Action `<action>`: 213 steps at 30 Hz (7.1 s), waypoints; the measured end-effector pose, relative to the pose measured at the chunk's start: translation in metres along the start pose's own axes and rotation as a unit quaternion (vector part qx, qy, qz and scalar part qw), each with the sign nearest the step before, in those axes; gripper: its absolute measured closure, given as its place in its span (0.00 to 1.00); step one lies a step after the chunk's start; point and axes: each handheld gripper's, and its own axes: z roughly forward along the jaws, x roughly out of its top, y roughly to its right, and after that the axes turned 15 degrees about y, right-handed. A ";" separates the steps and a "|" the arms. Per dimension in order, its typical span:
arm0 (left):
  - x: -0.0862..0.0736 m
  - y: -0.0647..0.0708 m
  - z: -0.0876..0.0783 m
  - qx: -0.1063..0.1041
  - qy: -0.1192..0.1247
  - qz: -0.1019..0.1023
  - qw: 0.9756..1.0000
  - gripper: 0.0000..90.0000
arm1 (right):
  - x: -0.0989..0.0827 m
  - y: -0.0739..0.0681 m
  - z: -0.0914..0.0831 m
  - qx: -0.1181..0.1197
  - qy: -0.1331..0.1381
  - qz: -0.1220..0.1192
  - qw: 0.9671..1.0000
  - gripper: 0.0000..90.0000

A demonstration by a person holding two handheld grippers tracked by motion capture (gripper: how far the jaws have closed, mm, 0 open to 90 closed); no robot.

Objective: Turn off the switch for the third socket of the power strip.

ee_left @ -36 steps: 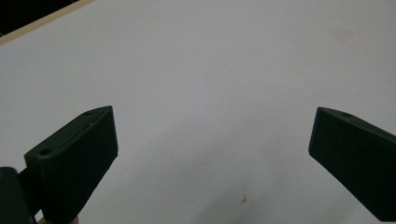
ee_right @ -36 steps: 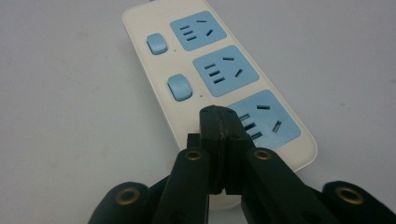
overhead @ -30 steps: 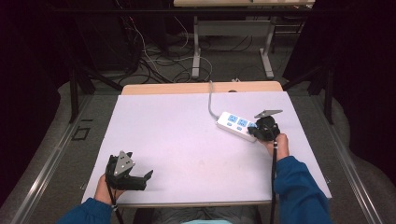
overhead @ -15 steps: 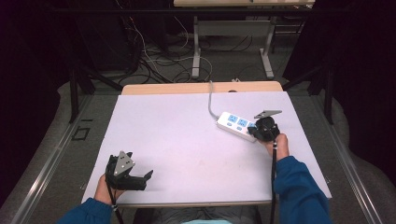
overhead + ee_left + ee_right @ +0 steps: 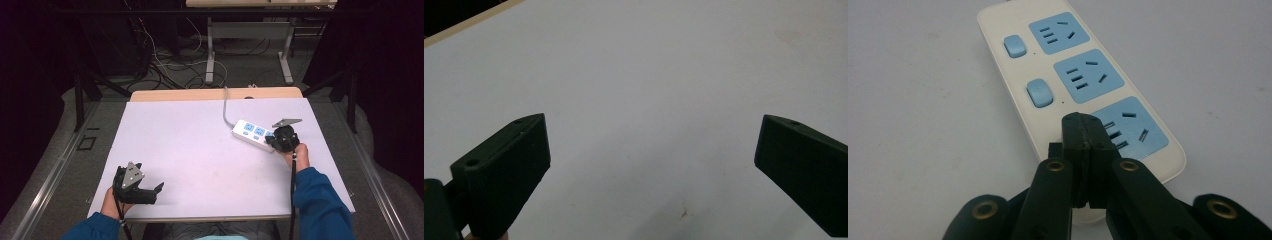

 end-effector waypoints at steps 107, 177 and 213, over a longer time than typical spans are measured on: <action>0.000 -0.001 0.000 -0.001 0.003 0.006 1.000 0.02 | 0.002 -0.007 -0.001 -0.011 0.006 -0.018 1.000 1.00; 0.000 -0.001 -0.001 -0.004 0.001 0.001 1.000 0.01 | 0.009 -0.040 -0.077 0.059 0.062 -0.010 0.996 0.00; 0.001 -0.001 -0.001 -0.003 0.000 0.005 1.000 0.01 | -0.024 -0.060 -0.110 0.058 0.054 -0.037 0.996 0.00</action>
